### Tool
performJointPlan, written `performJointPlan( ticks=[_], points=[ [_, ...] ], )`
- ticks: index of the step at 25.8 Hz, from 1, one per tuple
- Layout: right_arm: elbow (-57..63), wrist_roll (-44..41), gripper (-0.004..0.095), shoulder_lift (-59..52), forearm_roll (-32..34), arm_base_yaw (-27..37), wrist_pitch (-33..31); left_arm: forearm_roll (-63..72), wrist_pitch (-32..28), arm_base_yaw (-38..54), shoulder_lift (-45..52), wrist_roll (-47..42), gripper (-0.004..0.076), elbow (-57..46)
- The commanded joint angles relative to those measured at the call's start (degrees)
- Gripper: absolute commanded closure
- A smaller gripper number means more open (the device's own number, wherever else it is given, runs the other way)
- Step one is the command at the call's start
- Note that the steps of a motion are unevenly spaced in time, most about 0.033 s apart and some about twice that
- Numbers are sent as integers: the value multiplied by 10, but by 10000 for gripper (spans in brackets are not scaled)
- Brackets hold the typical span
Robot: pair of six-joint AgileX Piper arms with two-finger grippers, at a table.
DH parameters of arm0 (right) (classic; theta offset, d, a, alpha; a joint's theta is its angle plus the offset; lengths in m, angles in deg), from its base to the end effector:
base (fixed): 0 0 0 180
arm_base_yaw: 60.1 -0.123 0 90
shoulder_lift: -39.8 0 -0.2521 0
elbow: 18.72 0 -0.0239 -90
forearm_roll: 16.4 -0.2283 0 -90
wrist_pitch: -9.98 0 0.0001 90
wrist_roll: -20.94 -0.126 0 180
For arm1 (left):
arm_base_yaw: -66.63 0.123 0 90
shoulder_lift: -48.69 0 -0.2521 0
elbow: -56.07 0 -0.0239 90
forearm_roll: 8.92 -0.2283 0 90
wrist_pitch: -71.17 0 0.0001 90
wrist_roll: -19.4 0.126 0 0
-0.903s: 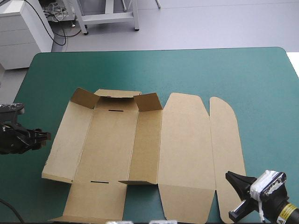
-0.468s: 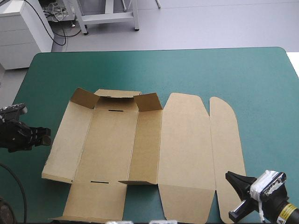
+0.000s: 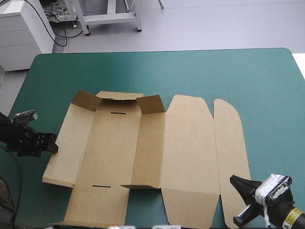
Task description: Fold the box
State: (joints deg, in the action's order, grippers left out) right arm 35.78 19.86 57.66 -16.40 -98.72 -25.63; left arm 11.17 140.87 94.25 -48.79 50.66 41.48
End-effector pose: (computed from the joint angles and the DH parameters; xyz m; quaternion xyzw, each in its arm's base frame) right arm 0.0705 0.0563 0.2533 -0.2603 0.7658 0.1997 0.5531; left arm 0.2422 0.0809 0.1901 -0.0317 0.9861 -0.1491 0.0667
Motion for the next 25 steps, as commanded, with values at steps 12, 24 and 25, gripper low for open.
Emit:
performJointPlan(
  ticks=[12,24,25],
  points=[
    [-16,3,930,7,0,0,44,127,39,-18,-27,39,250,-40],
    [-16,5,928,7,0,0,45,139,38,-35,-27,43,470,-63],
    [-16,5,929,7,0,0,45,136,38,-35,-27,43,491,-63]
  ],
)
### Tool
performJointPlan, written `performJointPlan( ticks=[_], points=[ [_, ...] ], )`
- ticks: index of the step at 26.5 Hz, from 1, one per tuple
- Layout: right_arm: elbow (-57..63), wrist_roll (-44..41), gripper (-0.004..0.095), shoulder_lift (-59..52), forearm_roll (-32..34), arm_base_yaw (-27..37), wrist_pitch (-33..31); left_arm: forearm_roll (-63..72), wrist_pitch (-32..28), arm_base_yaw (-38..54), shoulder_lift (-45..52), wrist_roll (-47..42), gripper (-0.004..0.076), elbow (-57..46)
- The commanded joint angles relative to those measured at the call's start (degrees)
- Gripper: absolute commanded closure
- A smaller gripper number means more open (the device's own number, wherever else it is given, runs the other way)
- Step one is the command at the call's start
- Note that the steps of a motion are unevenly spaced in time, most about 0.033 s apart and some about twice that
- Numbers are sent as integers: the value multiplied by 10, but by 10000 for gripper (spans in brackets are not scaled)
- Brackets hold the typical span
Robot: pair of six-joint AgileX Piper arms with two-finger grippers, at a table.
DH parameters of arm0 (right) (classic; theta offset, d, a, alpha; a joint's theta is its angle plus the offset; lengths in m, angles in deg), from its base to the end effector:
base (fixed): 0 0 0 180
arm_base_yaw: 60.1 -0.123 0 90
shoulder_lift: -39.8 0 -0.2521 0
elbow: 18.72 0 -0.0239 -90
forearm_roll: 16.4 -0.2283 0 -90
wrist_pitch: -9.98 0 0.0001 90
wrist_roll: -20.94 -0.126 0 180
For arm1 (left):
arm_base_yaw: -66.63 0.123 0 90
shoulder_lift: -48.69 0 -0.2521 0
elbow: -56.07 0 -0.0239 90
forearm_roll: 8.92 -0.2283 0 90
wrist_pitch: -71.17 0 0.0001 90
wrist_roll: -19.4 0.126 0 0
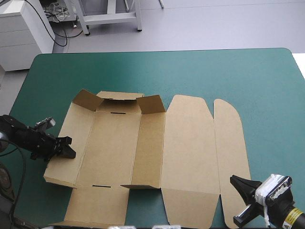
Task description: Fold the box
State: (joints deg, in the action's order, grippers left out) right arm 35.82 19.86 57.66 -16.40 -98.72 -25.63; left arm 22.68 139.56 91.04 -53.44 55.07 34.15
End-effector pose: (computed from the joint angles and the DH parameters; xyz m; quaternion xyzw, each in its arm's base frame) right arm 0.0705 0.0563 0.2531 -0.2603 0.7660 0.1996 0.5528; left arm 0.2421 0.0424 0.1528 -0.0327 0.9644 -0.2606 0.0303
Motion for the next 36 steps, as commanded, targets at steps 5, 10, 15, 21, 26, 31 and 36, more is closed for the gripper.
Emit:
performJointPlan(
  ticks=[5,10,15,21,26,31,36],
  points=[
    [-16,5,929,7,0,0,45,20,51,-3,20,12,645,11],
    [-16,5,930,7,0,0,45,41,51,-3,20,28,731,11],
    [-16,5,930,7,0,0,45,54,51,-5,21,28,731,18],
    [-16,5,930,7,0,0,45,16,51,-53,25,47,731,95],
    [-16,5,930,7,0,0,45,-87,51,-165,26,21,731,215],
    [-16,5,930,7,0,0,45,-241,47,-295,26,6,731,323],
    [-16,5,930,7,0,0,45,-410,46,-423,26,-5,731,383]
  ],
)
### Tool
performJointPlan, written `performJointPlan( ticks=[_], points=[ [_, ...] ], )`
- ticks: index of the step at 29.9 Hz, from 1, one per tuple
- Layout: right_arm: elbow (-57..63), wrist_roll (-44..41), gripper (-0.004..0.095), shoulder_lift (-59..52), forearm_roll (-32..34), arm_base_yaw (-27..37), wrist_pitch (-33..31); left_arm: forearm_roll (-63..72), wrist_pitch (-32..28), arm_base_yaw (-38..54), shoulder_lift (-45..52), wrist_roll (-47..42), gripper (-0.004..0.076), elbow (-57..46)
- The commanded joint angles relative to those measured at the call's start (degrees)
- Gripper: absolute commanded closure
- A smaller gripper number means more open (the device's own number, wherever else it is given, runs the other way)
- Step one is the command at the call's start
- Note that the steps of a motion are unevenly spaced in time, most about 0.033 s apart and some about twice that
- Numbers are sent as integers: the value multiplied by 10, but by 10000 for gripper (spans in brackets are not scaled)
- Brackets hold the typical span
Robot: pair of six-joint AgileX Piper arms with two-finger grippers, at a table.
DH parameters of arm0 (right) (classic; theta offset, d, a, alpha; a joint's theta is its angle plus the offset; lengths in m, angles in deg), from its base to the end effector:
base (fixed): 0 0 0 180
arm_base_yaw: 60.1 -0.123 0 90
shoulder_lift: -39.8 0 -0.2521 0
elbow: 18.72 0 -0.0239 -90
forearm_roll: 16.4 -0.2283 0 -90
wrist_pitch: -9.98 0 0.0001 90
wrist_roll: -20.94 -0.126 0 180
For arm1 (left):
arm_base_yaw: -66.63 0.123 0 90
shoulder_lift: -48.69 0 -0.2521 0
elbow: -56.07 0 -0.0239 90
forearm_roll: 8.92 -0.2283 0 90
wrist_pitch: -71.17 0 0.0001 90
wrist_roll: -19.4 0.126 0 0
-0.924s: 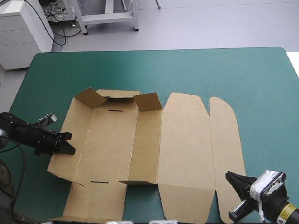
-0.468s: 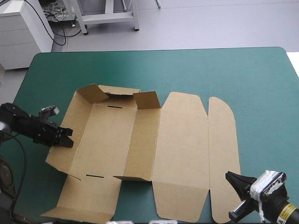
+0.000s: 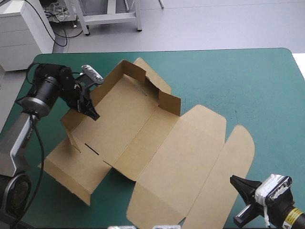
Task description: Fold the box
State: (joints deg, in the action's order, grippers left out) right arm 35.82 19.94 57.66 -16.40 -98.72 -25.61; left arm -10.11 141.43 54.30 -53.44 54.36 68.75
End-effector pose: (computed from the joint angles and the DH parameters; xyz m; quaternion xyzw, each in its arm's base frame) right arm 0.0705 0.0563 0.2531 -0.2608 0.7658 0.1992 0.5531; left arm 0.3177 -0.0669 0.2774 0.3964 0.9010 0.0446 0.1707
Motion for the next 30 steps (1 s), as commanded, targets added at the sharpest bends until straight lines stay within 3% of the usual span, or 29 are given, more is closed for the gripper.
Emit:
performJointPlan(
  ticks=[1,6,14,20,30],
  points=[
    [-16,4,930,7,0,0,44,-112,26,-80,26,2,731,41],
    [-16,4,930,7,0,0,44,-219,0,-178,26,2,731,43],
    [-16,4,930,7,0,0,44,-325,-119,-312,25,2,731,43],
    [-16,4,929,7,0,0,44,-377,-133,-385,25,-4,731,13],
    [-16,4,928,7,0,0,44,-615,-201,-460,35,-196,731,-144]
  ],
)
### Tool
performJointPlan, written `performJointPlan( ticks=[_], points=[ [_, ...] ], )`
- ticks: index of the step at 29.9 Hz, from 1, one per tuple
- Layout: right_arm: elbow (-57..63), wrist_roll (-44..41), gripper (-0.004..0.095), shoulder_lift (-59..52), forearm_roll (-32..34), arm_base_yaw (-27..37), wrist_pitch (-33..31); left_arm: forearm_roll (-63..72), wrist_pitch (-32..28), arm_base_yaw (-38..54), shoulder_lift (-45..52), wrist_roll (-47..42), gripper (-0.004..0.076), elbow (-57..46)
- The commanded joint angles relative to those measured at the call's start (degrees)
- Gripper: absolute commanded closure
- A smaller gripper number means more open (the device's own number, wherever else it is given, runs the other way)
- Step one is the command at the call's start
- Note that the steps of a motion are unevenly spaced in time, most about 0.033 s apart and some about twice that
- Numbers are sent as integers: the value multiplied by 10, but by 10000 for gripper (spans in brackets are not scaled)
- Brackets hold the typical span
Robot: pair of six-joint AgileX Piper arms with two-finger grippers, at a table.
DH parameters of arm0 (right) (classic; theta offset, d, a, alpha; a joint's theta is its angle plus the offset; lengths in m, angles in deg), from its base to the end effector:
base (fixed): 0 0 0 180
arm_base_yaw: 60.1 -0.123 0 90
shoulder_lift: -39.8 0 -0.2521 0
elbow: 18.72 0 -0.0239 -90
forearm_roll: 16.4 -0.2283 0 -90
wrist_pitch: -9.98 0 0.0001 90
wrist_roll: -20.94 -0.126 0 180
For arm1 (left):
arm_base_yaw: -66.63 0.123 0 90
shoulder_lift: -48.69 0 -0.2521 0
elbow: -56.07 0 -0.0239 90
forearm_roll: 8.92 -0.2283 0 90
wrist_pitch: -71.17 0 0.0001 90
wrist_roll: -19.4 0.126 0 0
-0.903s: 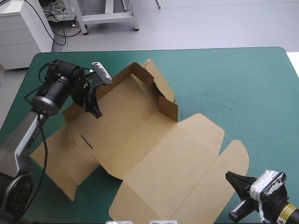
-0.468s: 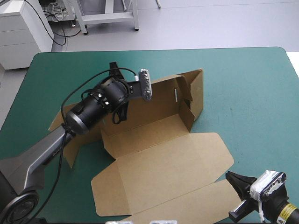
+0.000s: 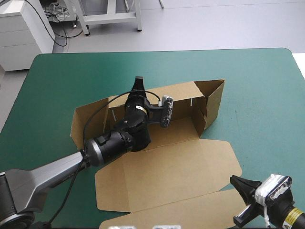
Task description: Fold the box
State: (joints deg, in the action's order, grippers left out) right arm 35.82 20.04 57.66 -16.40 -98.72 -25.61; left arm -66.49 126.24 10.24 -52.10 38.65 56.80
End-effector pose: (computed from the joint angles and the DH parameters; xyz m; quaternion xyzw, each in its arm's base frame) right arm 0.0705 0.0563 0.2531 -0.2615 0.7655 0.1987 0.5532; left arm 0.2594 -0.2327 0.2871 0.6703 0.5631 0.3616 0.3206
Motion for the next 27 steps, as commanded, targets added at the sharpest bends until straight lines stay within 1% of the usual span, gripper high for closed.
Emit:
performJointPlan(
  ticks=[1,5,7,11,15,16,18,23,24,26,27],
  points=[
    [-16,3,928,7,3,0,44,-69,-55,-20,26,-51,731,-37],
    [-16,-4,928,10,21,0,44,-154,-71,-22,51,-123,731,-103],
    [-15,-14,928,10,35,0,47,-176,-84,-22,67,-144,731,-130],
    [-5,-59,928,10,61,0,63,-196,-117,-22,99,-156,731,-167],
    [4,-62,905,10,60,0,79,-202,-130,-22,115,-156,731,-171],
    [5,-62,878,10,60,0,81,-209,-138,-22,116,-159,731,-171],
    [5,-61,787,10,60,0,81,-225,-154,-15,119,-175,731,-171],
    [5,-61,456,10,62,0,81,-224,-173,18,119,-198,731,-175],
    [5,-61,409,10,65,0,81,-219,-180,28,119,-203,731,-175],
    [5,-64,376,10,73,0,81,-213,-192,41,119,-205,731,-175],
    [4,-85,376,10,78,0,81,-213,-194,47,119,-211,731,-175]
  ],
)
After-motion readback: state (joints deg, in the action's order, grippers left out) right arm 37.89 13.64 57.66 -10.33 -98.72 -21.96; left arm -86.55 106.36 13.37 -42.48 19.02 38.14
